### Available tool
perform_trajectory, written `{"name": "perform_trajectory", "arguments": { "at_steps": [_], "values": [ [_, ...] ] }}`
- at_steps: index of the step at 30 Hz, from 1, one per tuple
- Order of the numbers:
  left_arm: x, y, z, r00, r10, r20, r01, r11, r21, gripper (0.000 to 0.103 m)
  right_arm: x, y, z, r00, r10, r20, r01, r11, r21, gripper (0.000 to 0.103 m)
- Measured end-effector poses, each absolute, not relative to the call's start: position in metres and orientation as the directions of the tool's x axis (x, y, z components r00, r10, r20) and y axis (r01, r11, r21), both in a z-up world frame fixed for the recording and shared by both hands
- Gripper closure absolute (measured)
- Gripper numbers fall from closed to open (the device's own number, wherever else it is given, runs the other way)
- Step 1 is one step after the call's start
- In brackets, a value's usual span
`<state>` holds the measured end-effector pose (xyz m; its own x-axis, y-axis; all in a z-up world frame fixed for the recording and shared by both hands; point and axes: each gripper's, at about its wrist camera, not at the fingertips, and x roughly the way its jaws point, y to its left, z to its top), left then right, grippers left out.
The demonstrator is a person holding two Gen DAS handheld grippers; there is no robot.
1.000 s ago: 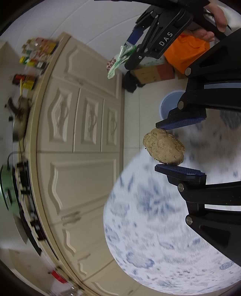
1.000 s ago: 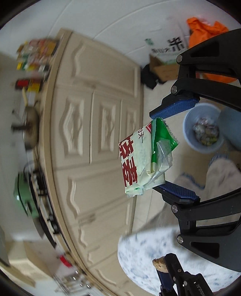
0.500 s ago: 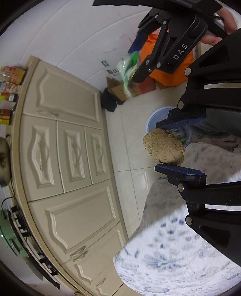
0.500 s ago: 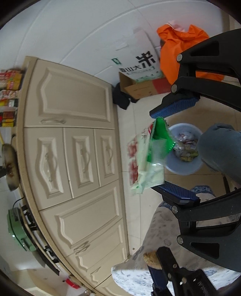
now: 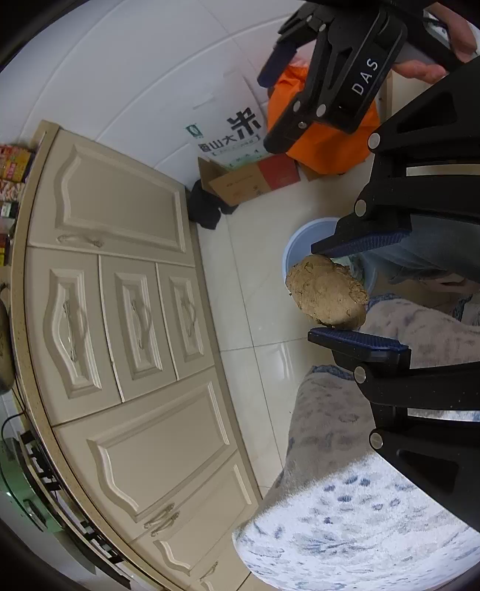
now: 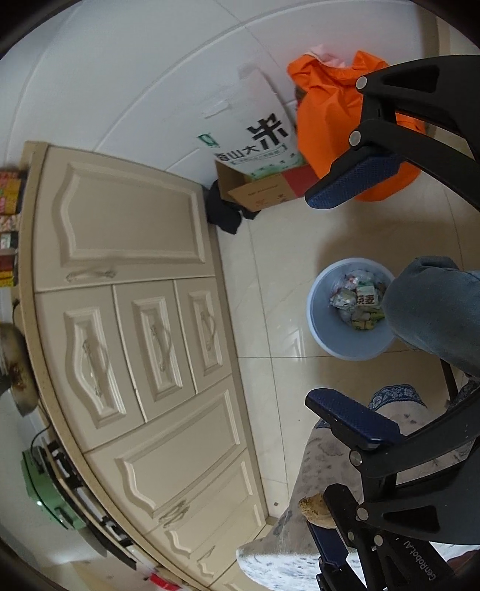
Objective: Collect trash
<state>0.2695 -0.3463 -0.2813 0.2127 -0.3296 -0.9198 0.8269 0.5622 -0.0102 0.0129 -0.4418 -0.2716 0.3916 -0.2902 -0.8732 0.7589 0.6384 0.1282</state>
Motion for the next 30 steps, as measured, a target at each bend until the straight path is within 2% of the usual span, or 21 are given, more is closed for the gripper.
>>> {"name": "perform_trajectory", "arguments": {
  "at_steps": [2,3,4,15,30],
  "values": [
    [0.266,-0.345,-0.279,0.197,-0.36,-0.912,0.84,0.541,-0.033,0.056,0.009,-0.444,-0.274,0.386,-0.286,-0.877,0.765,0.63,0.131,0.004],
    [0.264,-0.345,-0.279,0.197,-0.365,-0.91,0.844,0.535,-0.032,0.036,0.007,-0.445,-0.275,0.38,-0.287,-0.879,0.768,0.627,0.128,0.004],
    [0.263,-0.344,-0.277,0.211,-0.368,-0.905,0.845,0.534,-0.02,0.023,0.006,-0.446,-0.276,0.376,-0.287,-0.881,0.771,0.625,0.126,0.004],
    [0.25,-0.331,-0.272,0.245,-0.384,-0.89,0.849,0.528,0.006,0.023,-0.01,-0.451,-0.284,0.358,-0.261,-0.897,0.797,0.585,0.148,0.004],
    [0.231,-0.294,-0.246,0.299,-0.365,-0.882,0.776,0.63,0.002,0.023,-0.02,-0.436,-0.25,0.466,-0.241,-0.851,0.752,0.615,0.237,0.001]
  ]
}}
